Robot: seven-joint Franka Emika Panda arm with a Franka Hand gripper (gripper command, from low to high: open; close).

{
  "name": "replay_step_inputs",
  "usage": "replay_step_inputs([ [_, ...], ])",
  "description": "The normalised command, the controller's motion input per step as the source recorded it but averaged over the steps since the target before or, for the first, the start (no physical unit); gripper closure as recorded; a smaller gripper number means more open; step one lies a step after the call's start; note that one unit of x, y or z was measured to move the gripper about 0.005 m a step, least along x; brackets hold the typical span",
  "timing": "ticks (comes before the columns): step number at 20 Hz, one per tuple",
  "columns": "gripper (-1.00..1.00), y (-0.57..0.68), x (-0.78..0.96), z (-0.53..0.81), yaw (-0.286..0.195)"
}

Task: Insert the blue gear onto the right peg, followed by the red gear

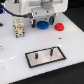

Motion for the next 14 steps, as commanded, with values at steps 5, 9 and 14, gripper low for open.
replay_step_inputs([
  [5, 1.0, 0.0, -0.02, -0.01, 0.0],
  [9, 1.0, 0.0, -0.02, -0.02, 0.0],
  [14, 1.0, 0.04, 0.16, 0.22, 0.0],
])
